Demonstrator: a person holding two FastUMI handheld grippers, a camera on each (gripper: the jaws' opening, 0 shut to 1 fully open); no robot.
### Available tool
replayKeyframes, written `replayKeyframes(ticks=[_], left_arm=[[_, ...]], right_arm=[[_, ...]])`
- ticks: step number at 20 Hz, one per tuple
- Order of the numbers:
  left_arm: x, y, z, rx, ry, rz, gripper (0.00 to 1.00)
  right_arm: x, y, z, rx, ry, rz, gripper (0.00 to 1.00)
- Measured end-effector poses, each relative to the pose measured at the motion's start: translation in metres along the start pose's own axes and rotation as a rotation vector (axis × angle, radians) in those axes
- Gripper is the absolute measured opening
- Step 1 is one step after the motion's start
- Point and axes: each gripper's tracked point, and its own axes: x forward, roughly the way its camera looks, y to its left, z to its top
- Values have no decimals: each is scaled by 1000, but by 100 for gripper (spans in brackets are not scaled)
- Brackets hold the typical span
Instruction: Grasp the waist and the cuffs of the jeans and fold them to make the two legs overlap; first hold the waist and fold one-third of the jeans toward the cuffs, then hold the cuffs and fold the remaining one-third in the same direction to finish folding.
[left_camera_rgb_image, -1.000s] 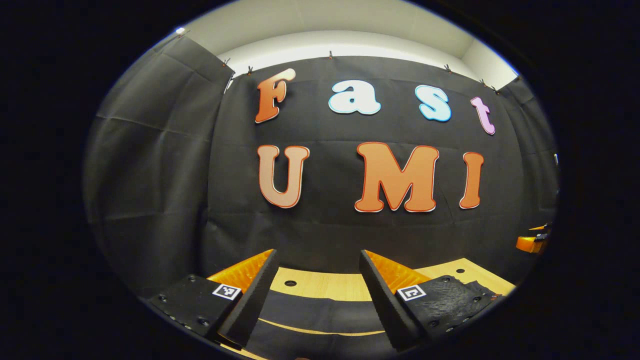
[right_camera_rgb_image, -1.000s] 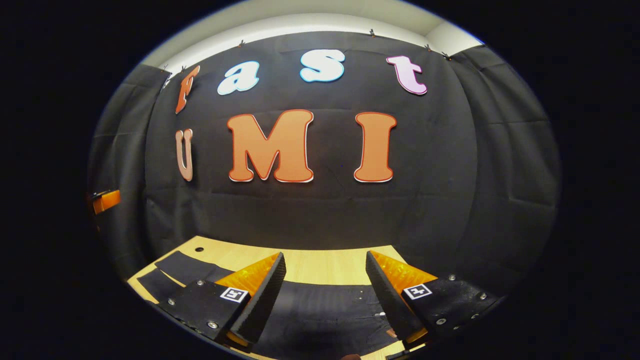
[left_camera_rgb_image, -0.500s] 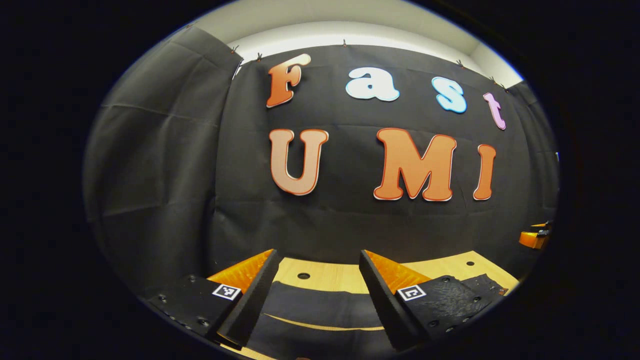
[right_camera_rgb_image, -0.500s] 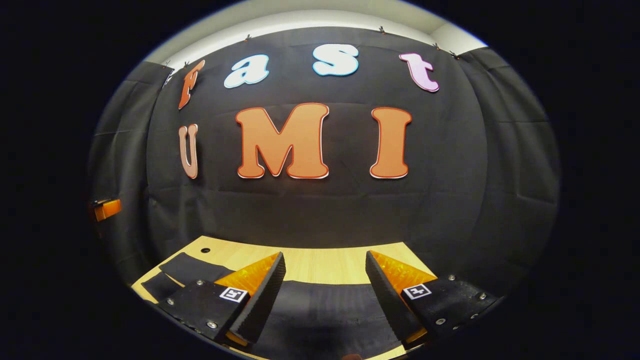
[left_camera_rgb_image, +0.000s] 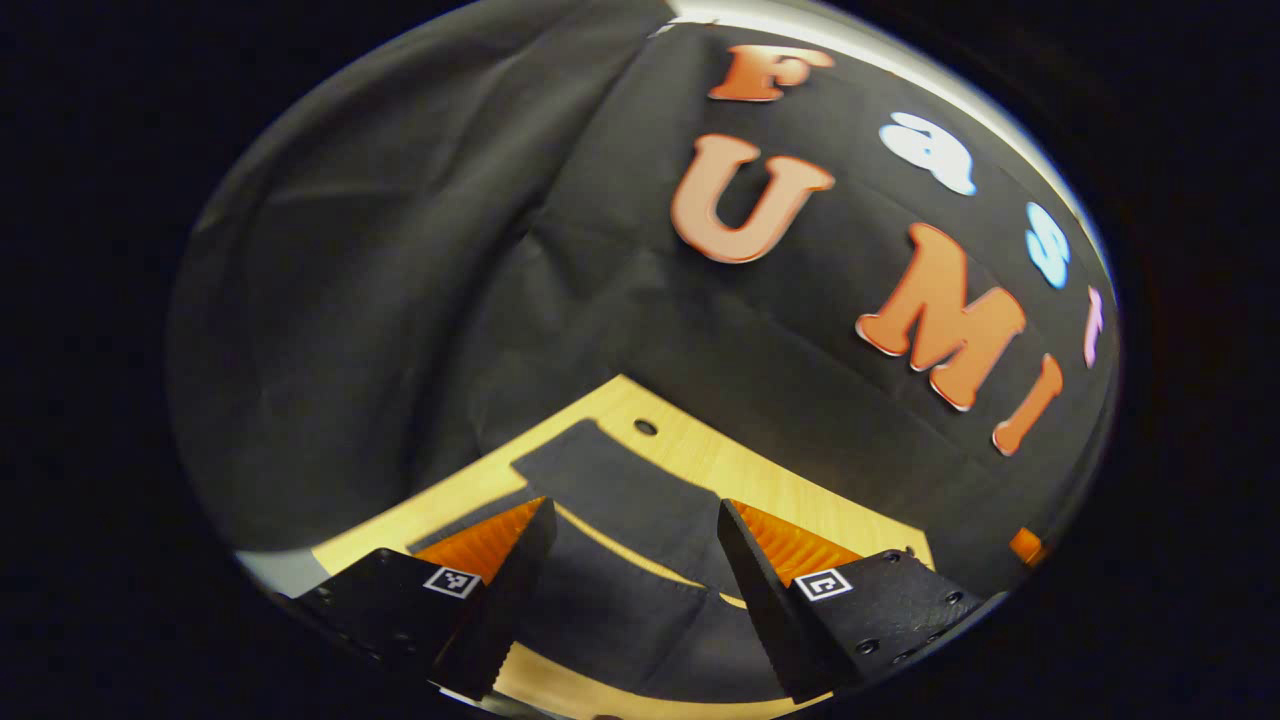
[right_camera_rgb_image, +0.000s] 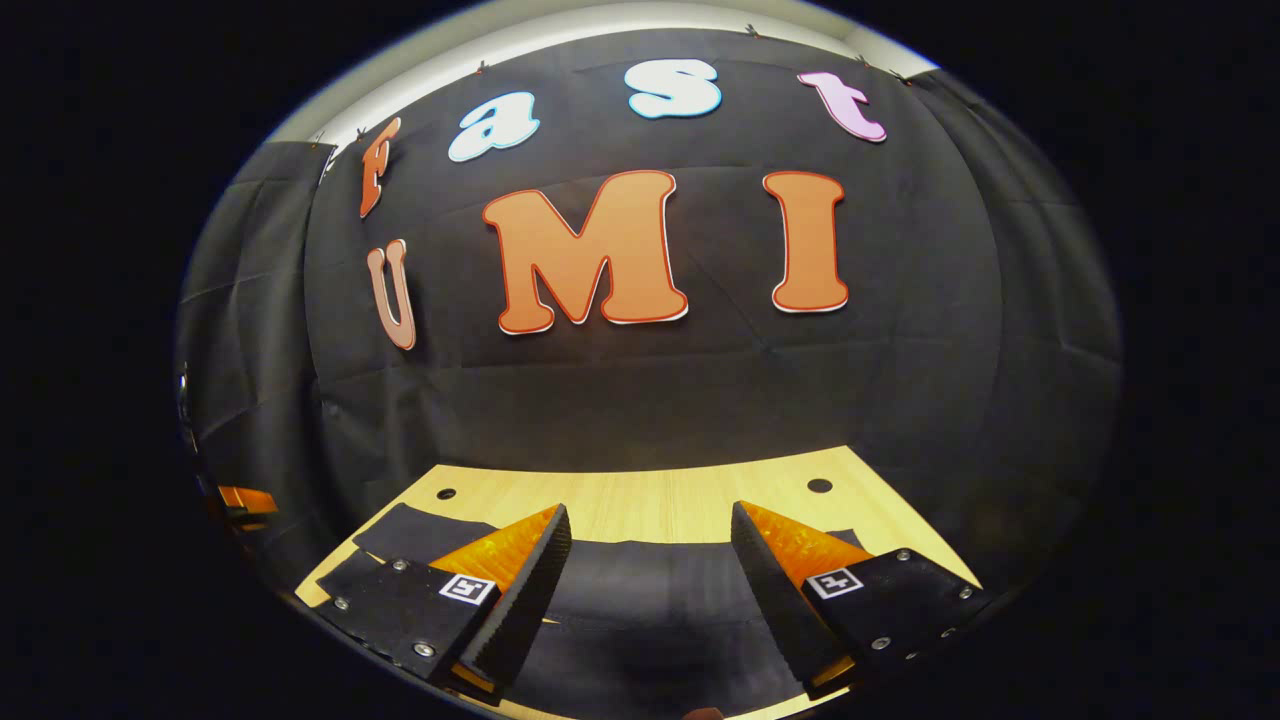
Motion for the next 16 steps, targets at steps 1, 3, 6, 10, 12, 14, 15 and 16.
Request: replayKeyframes(ticks=[1, 3, 6, 10, 12, 14, 15, 16], left_arm=[[5, 16, -16, -90, 50, 28, 98], [12, 53, -50, -215, 157, 125, 98], [25, 81, -105, -362, 260, 181, 98], [41, 93, -145, -516, 332, 182, 98], [39, 100, -155, -522, 359, 212, 98], [46, 102, -167, -515, 391, 241, 98], [48, 104, -172, -535, 411, 248, 98], [52, 104, -176, -559, 426, 258, 99]], right_arm=[[1, 2, -6, 8, 19, 7, 97], [2, 4, -18, 21, 62, 16, 100], [2, 1, -28, 52, 98, 20, 97], [2, 2, -35, 118, 146, 33, 98], [0, 3, -30, 148, 137, 44, 97], [0, -1, -30, 146, 141, 36, 98], [0, -2, -32, 143, 145, 33, 98], [1, -4, -32, 143, 151, 31, 98]])
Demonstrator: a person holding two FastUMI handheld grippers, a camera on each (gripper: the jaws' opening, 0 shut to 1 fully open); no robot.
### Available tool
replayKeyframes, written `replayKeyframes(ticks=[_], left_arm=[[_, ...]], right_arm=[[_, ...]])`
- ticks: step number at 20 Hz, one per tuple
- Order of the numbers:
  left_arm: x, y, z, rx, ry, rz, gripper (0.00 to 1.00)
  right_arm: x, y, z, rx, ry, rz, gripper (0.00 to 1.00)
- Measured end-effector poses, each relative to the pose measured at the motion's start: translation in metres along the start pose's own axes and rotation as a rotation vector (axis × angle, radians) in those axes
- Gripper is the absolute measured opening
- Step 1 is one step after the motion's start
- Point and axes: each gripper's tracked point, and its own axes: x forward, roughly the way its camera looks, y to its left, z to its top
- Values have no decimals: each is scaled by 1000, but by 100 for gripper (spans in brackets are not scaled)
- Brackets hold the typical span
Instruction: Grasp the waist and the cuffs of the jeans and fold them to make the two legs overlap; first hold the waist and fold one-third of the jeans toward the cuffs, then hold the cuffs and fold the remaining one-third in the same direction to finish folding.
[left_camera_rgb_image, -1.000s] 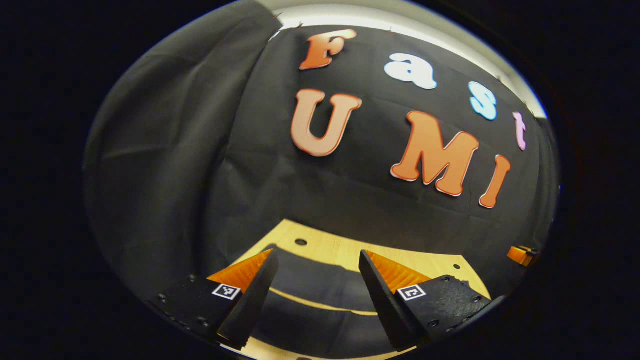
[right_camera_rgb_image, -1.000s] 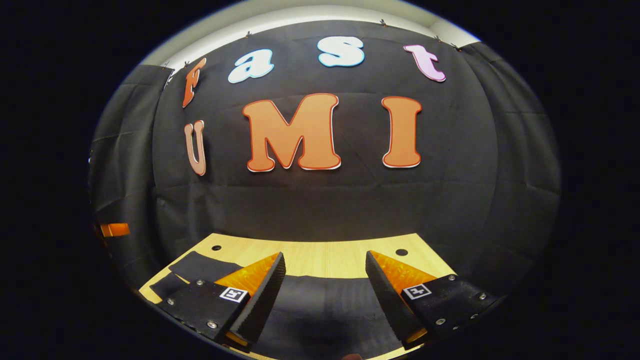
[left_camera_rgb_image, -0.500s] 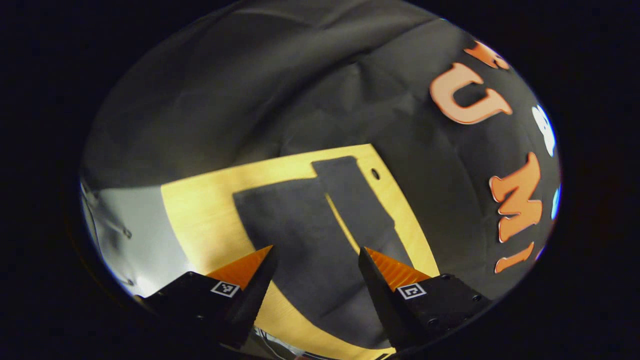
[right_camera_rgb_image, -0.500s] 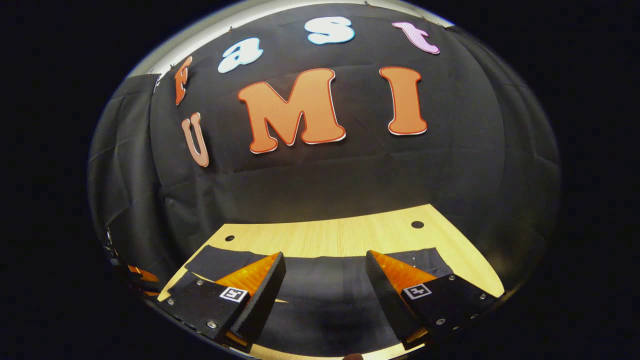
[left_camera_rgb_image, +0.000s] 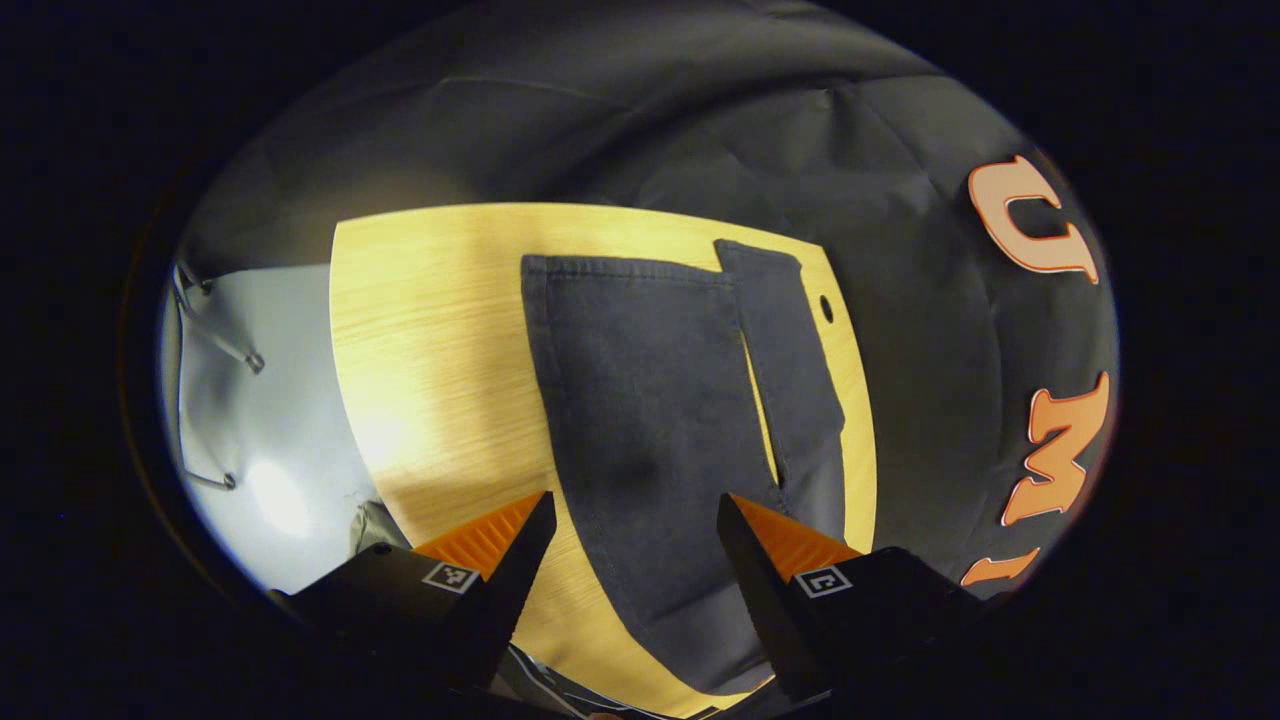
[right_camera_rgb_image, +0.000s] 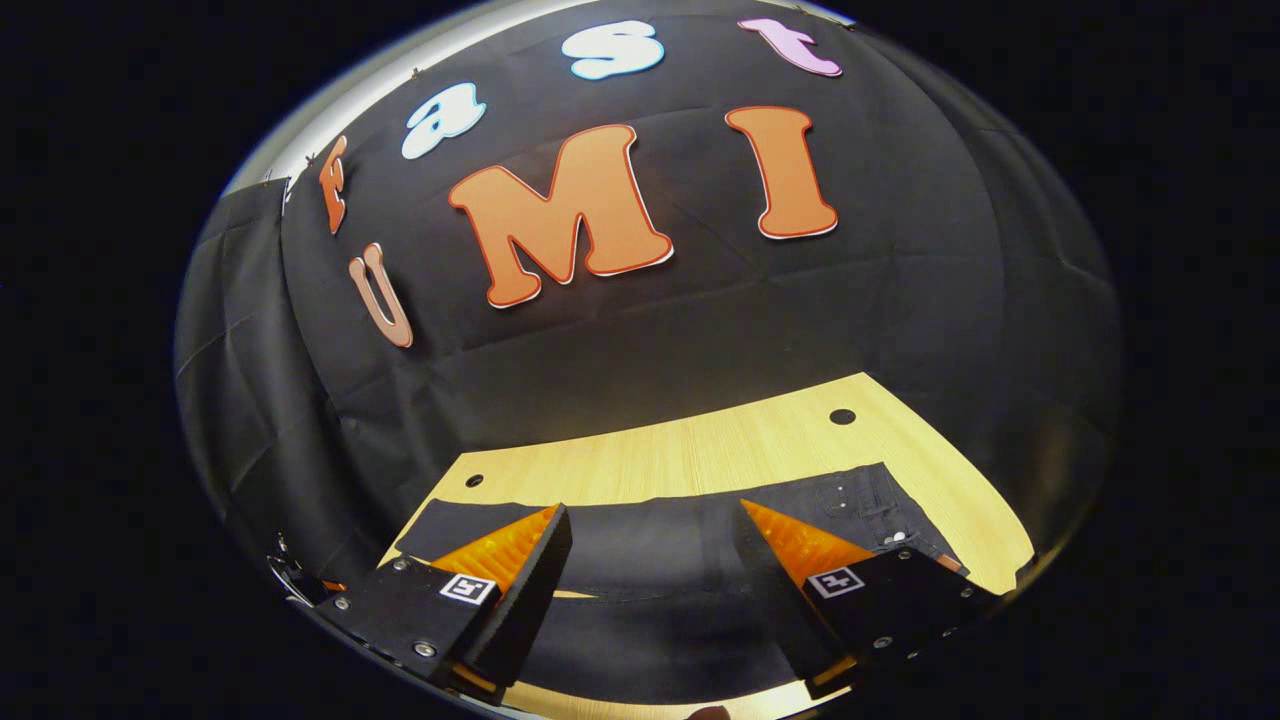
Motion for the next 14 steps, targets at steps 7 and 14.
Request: replayKeyframes(ticks=[7, 14], left_arm=[[14, 10, 3, -79, -13, 35, 96], [40, -24, 7, -125, -2, -41, 96]], right_arm=[[4, -7, -4, 21, 25, -20, 98], [15, -7, -1, 30, 42, -20, 98]])
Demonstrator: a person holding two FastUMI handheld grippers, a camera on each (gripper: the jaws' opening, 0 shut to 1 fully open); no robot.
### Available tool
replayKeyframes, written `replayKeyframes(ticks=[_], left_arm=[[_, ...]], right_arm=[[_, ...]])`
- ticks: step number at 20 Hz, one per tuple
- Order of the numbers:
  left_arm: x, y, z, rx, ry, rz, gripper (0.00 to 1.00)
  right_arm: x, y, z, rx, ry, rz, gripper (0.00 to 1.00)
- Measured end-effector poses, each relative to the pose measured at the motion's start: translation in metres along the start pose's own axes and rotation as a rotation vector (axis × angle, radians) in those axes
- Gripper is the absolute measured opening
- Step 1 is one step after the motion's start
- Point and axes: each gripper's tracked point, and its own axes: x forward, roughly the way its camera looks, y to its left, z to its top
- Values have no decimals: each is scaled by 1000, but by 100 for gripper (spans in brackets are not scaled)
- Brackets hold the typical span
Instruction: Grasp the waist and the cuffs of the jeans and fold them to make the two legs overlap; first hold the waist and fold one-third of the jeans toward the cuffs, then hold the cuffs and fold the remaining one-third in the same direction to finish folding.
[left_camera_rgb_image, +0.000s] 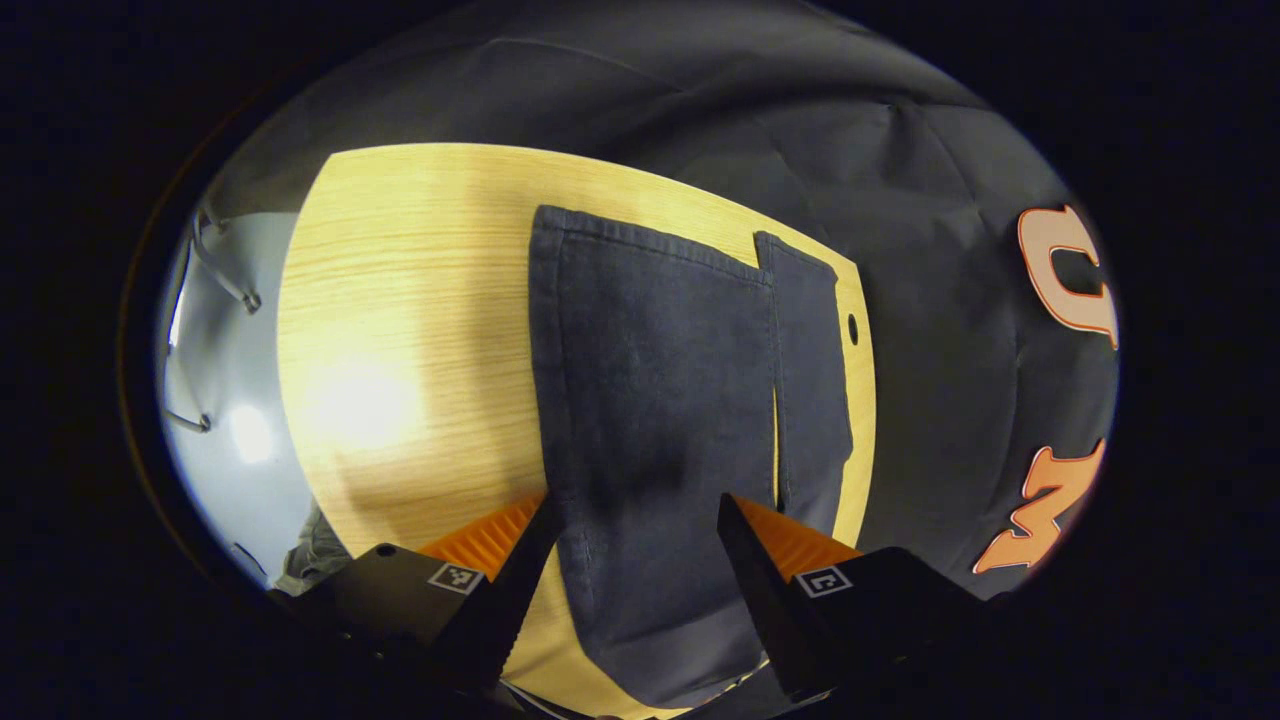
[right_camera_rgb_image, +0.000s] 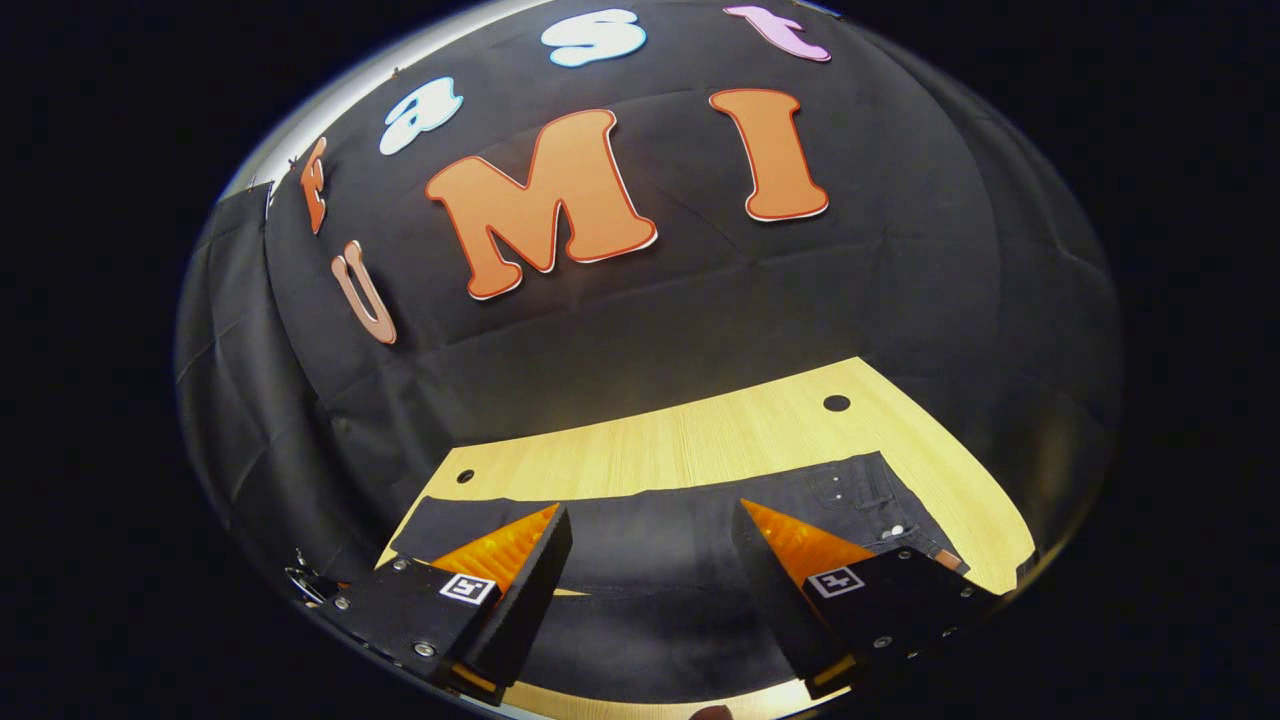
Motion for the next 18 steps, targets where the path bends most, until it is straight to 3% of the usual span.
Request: replayKeyframes(ticks=[4, 6, 7, 9, 10, 11, 14, 16, 18], left_arm=[[20, -29, -7, 4, 34, -100, 94], [39, -21, -8, -3, 32, -47, 73], [39, -12, -8, -31, 26, -9, 52], [35, -11, -13, -52, 60, -27, 10], [38, -5, -31, -56, 69, -22, 11], [17, -7, -12, -51, 59, -26, 1], [3, -9, -6, 7, 53, -50, 1], [0, -10, -6, 21, 51, -53, 1], [-6, -14, -5, 14, 54, -66, 1]], right_arm=[[2, -3, 1, 8, 11, -11, 98], [2, -5, -1, 18, 14, -17, 98], [0, -7, -2, 25, 13, -23, 98], [-4, -11, -6, 48, 16, -27, 98], [-6, -14, -9, 69, 17, -22, 98], [-9, -18, -11, 101, 19, -21, 98], [-18, -40, -25, 255, 52, -13, 97], [-28, -60, -47, 370, 150, -16, 97], [-43, -87, -82, 484, 263, -68, 98]])
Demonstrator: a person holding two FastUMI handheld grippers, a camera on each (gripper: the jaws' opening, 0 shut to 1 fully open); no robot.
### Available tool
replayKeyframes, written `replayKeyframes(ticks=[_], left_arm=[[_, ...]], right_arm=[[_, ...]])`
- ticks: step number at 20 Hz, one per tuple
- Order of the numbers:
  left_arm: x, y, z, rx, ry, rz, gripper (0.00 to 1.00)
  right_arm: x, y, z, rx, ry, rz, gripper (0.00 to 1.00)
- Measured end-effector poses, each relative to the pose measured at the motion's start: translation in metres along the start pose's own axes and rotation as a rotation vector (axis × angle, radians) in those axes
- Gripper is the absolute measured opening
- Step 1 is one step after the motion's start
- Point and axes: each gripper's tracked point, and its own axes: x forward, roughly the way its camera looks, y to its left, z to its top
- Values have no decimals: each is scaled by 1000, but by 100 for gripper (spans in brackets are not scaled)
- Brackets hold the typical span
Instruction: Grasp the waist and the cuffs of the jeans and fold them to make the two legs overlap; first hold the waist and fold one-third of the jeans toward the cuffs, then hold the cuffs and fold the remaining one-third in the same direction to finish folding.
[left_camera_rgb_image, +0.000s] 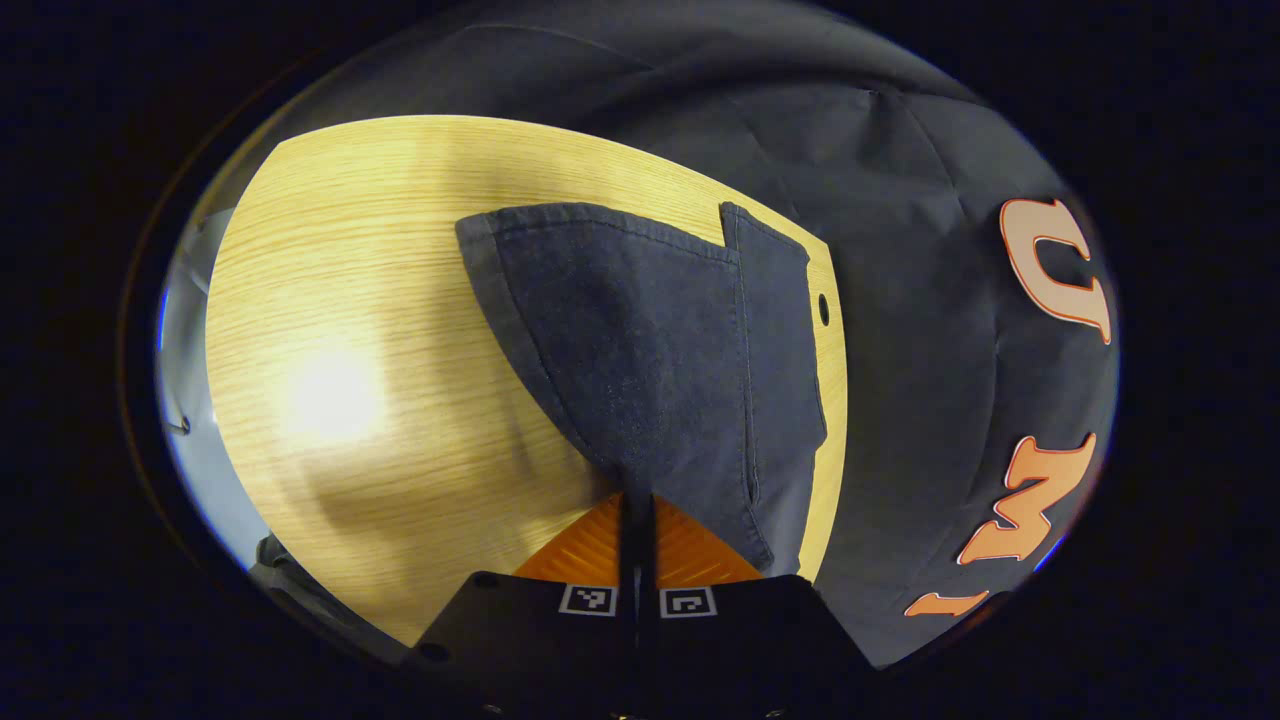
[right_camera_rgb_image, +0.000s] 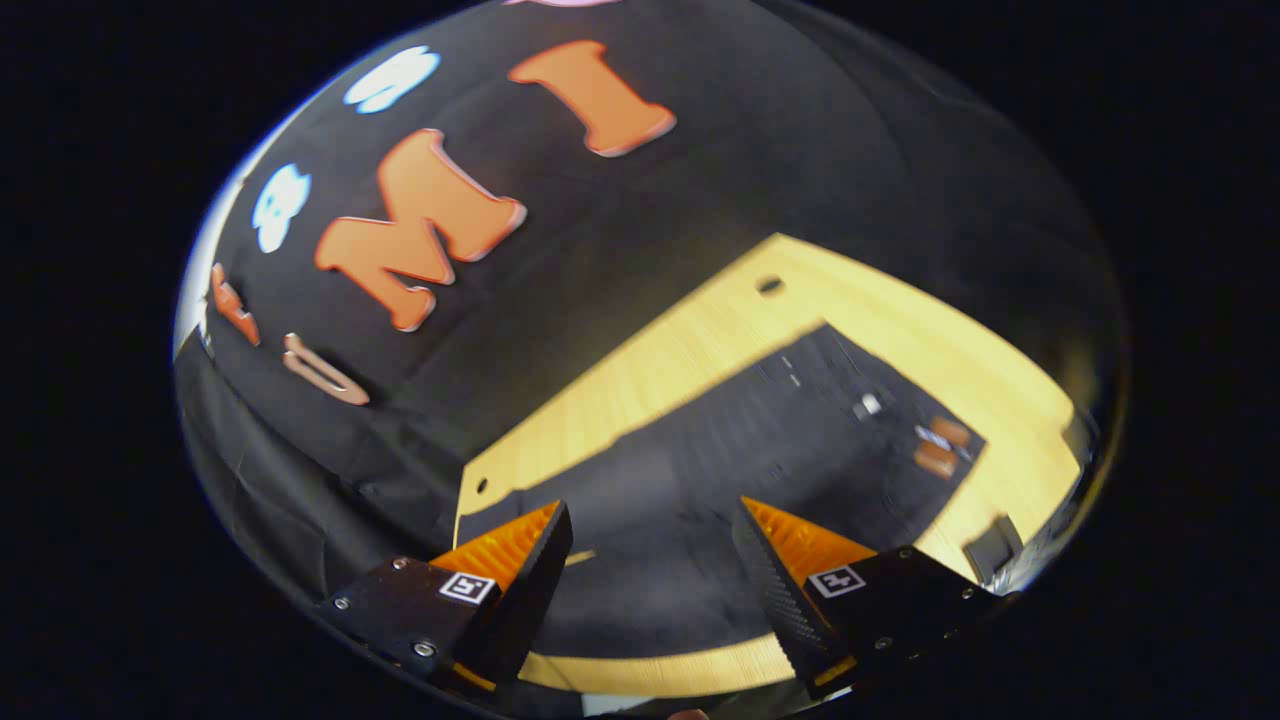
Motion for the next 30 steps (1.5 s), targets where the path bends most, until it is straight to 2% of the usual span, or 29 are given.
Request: replayKeyframes(ticks=[3, 5, 7, 9, 17, 20, 26, 27, 28, 29, 30], left_arm=[[-9, -1, -3, -13, 9, -7, 1], [-13, -3, -3, -8, 12, -8, 1], [-16, -5, -4, 8, 12, -1, 1], [-18, -11, -5, 22, 9, 0, 1], [-18, -18, -7, 37, -1, 20, 1], [-17, -18, -7, 21, 0, 20, 1], [-17, -18, -3, 7, -4, 3, 1], [-16, -19, -2, 3, -3, -2, 1], [-17, -18, -2, 0, -3, -4, 1], [-16, -18, -1, -3, -3, -8, 1], [-16, -18, -1, -3, -3, -7, 1]], right_arm=[[-2, -55, -15, 229, 21, -40, 98], [0, -97, -28, 364, 26, -104, 98], [12, -138, -45, 404, 47, -205, 98], [26, -164, -56, 413, 69, -252, 98], [63, -200, -49, 475, 98, -317, 98], [70, -201, -44, 495, 98, -300, 100], [93, -190, -35, 462, 79, -262, 95], [97, -190, -34, 448, 72, -261, 92], [100, -191, -33, 427, 60, -253, 76], [104, -195, -36, 401, 50, -259, 69], [113, -200, -35, 385, 29, -247, 54]])
